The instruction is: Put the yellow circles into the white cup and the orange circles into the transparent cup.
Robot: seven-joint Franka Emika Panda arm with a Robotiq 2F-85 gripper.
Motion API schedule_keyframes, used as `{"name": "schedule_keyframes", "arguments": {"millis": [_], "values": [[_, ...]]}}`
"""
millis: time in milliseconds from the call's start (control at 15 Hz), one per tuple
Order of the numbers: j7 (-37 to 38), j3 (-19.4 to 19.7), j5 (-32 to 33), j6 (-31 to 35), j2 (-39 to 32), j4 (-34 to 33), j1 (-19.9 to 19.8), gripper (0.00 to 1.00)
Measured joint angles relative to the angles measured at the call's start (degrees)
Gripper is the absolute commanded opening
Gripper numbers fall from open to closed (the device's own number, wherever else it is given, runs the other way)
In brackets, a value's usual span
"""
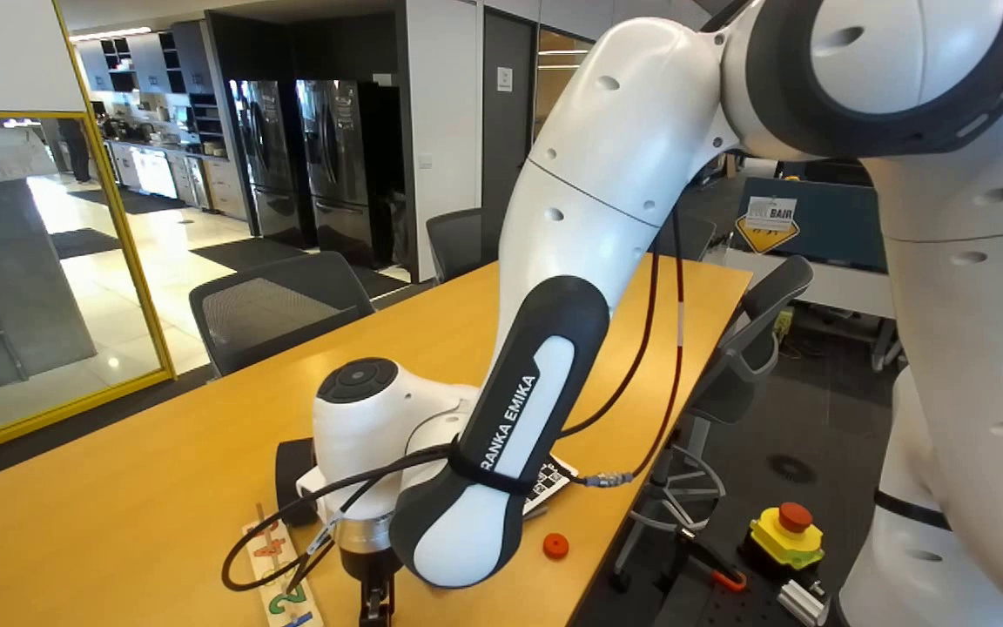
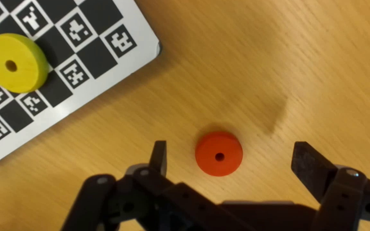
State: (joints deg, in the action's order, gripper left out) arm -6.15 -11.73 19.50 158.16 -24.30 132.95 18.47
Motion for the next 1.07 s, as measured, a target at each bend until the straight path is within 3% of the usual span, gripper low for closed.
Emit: {"name": "schedule_keyframes", "arguments": {"millis": [667,733,800,1067], "values": [[-0.3,0.5,0.0,2.8,-3.4,-1.8,0.0,1.00],[-0.3,0.6,0.0,3.0,-3.6,-2.0,0.0,0.75],[-0.3,0.6,0.0,3.2,-3.7,-2.1,0.0,0.74],[-0.4,0.9,0.0,3.3,-4.1,-2.3,0.0,0.44]]}}
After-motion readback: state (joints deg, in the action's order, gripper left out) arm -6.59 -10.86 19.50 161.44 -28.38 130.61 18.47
